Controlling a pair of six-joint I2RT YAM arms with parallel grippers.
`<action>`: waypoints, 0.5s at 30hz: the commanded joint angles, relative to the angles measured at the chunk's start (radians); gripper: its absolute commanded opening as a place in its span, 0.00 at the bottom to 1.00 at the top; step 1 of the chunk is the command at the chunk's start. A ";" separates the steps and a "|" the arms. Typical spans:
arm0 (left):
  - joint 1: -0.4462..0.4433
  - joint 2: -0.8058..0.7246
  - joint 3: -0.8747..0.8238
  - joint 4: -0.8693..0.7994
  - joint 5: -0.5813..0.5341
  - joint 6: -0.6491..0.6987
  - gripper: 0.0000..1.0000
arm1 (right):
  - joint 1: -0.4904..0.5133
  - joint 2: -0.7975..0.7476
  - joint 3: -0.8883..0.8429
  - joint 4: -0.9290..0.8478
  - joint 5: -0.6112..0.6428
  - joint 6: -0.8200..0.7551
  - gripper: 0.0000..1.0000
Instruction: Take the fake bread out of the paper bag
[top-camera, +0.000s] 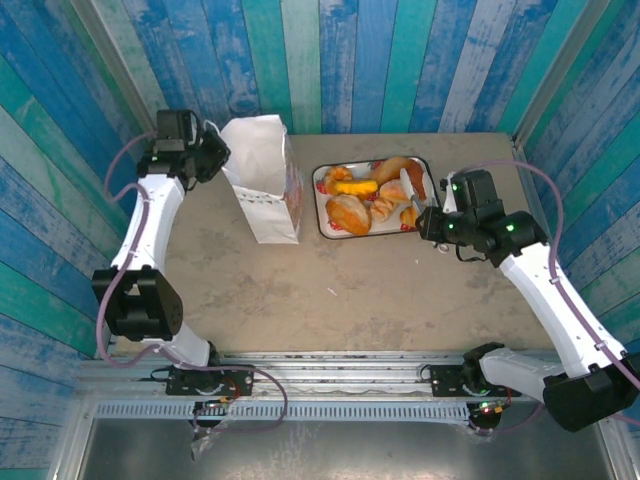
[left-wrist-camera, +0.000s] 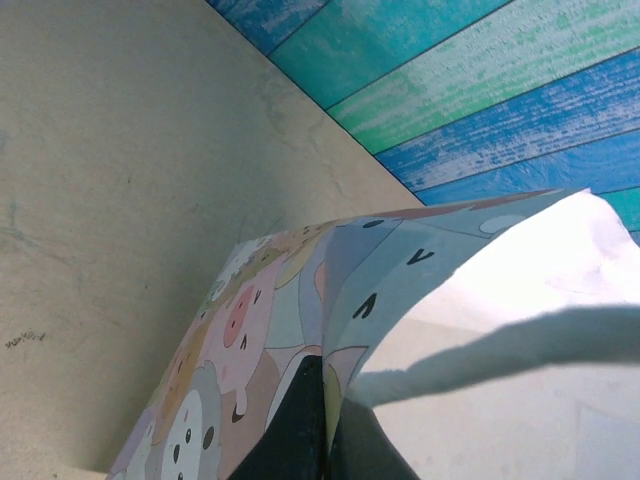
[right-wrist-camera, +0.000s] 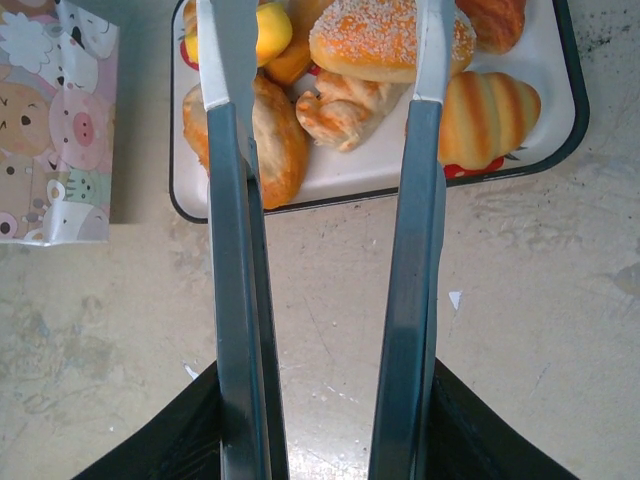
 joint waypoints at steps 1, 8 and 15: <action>0.006 0.056 0.028 0.010 -0.008 -0.014 0.01 | -0.005 -0.027 -0.019 0.018 0.010 -0.005 0.45; 0.008 0.129 0.052 0.057 -0.014 -0.038 0.03 | -0.005 -0.050 -0.103 0.027 0.061 -0.013 0.44; 0.008 0.227 0.147 0.010 -0.009 0.004 0.05 | -0.002 -0.133 -0.267 0.042 0.066 0.037 0.43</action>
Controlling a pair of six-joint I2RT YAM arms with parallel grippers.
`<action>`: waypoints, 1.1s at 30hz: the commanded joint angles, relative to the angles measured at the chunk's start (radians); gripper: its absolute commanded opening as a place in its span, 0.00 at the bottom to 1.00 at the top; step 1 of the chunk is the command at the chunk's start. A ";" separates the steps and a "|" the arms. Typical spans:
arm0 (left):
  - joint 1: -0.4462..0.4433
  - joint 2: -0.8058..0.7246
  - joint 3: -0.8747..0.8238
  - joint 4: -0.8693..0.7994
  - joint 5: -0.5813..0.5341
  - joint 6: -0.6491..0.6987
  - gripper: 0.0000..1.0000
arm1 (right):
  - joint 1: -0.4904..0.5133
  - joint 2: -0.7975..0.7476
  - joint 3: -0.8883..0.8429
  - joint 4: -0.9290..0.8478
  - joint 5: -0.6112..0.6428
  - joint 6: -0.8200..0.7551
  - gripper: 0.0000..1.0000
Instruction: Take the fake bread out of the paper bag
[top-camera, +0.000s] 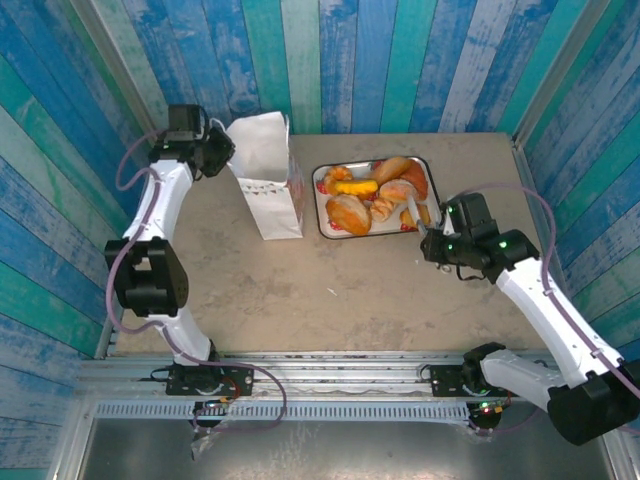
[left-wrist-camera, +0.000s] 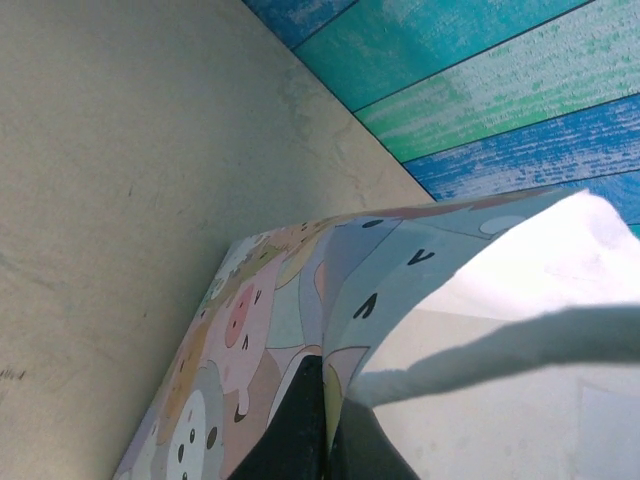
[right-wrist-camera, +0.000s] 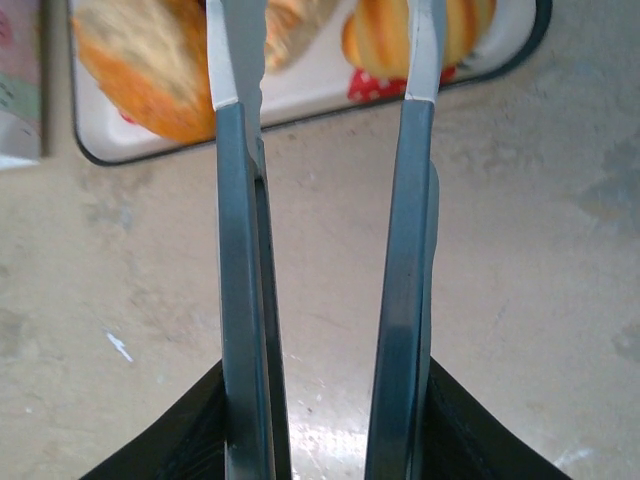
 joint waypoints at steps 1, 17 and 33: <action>0.006 0.060 0.053 -0.011 0.003 0.028 0.05 | 0.001 -0.062 -0.070 0.024 0.016 0.030 0.43; 0.006 -0.049 0.004 0.068 0.131 0.039 0.79 | 0.228 -0.095 -0.213 0.022 0.127 0.173 0.42; 0.006 -0.375 -0.227 0.165 0.166 -0.033 0.94 | 0.454 -0.055 -0.330 0.174 0.225 0.272 0.42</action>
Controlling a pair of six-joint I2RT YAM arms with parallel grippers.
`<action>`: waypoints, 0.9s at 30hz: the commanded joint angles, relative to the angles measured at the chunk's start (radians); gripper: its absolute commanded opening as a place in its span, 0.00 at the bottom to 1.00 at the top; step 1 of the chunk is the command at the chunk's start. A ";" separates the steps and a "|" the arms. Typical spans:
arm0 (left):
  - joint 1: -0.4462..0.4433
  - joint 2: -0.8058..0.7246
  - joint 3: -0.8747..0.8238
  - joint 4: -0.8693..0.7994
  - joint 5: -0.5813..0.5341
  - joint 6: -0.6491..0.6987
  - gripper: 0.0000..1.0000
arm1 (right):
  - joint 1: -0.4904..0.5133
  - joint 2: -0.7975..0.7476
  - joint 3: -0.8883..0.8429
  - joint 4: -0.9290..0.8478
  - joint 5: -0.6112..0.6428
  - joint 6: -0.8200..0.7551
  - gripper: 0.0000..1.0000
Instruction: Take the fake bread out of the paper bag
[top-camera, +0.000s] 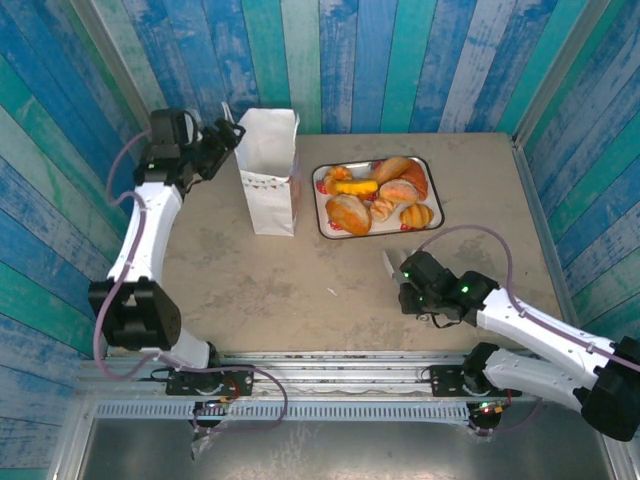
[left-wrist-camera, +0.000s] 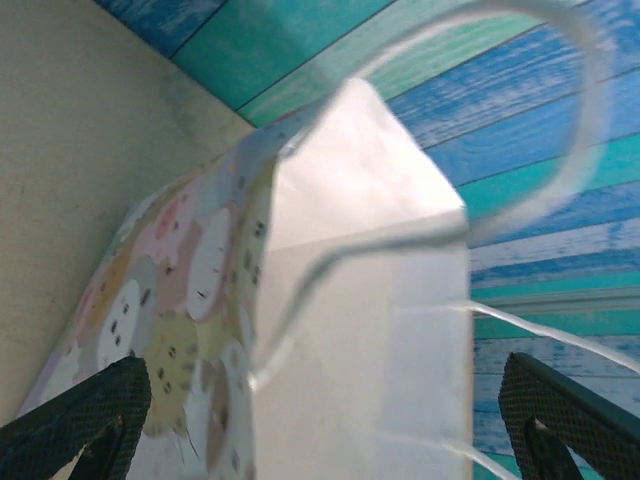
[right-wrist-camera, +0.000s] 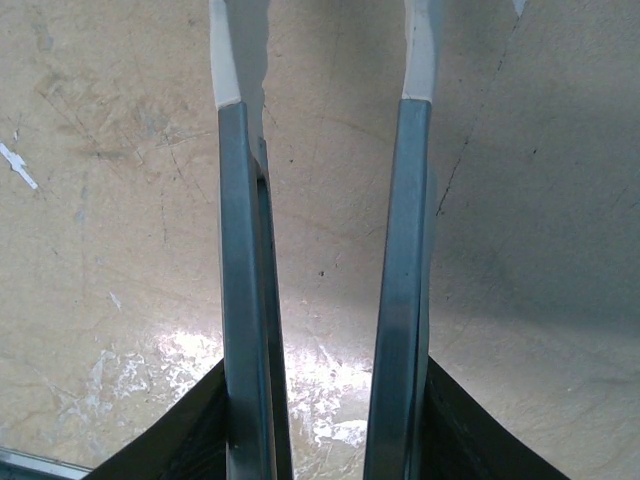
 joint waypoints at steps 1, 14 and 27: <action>0.004 -0.120 -0.060 0.052 0.024 -0.030 0.94 | 0.013 -0.001 -0.021 0.074 0.060 0.011 0.42; 0.004 -0.475 -0.275 0.064 -0.051 -0.028 0.94 | 0.020 0.020 -0.074 0.188 0.155 -0.018 0.44; 0.004 -0.725 -0.432 0.020 -0.382 0.079 0.94 | 0.094 0.246 -0.024 0.227 0.145 -0.001 0.50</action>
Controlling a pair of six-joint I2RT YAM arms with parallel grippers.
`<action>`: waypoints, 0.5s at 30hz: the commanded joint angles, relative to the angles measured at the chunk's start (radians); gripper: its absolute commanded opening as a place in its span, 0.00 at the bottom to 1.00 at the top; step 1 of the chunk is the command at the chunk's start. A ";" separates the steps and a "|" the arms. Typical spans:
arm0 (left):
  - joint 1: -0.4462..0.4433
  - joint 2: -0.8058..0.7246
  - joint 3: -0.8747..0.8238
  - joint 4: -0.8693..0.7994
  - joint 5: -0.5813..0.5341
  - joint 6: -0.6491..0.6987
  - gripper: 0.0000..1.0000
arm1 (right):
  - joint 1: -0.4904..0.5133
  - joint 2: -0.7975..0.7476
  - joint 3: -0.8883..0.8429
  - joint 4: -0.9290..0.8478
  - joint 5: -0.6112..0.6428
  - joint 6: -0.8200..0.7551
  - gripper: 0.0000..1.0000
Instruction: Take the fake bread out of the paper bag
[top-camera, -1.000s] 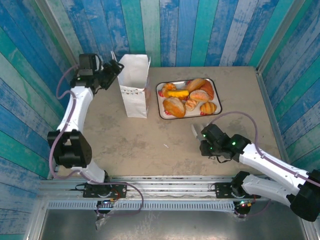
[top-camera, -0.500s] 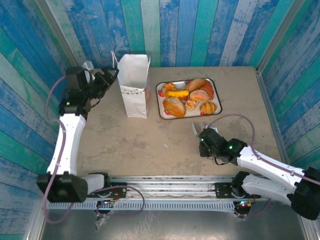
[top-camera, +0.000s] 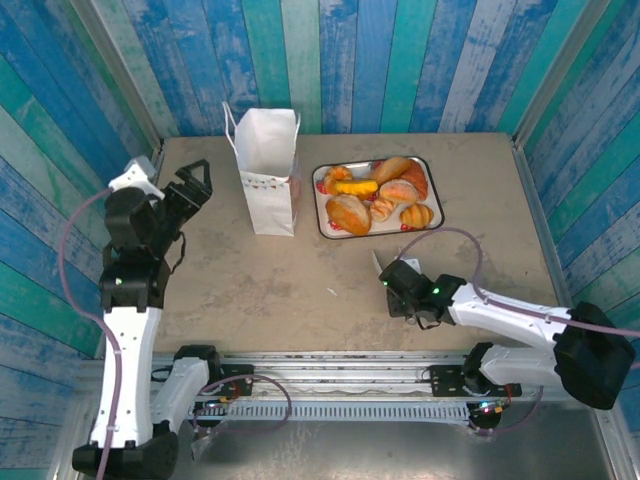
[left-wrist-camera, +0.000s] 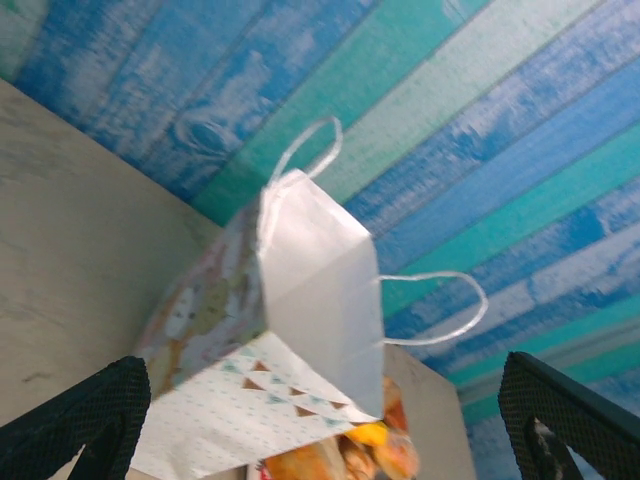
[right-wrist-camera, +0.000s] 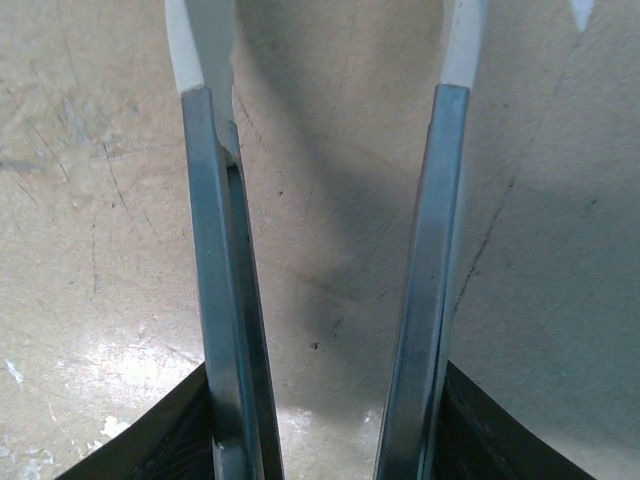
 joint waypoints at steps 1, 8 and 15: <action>0.004 -0.027 -0.039 -0.014 -0.123 0.048 0.94 | 0.019 0.038 0.034 0.024 0.026 0.018 0.51; 0.004 -0.016 -0.113 0.019 -0.149 0.046 0.94 | 0.027 0.124 0.030 0.021 -0.006 0.039 0.54; 0.004 -0.010 -0.188 0.052 -0.225 0.029 0.94 | 0.027 0.187 0.066 0.018 -0.010 0.066 0.58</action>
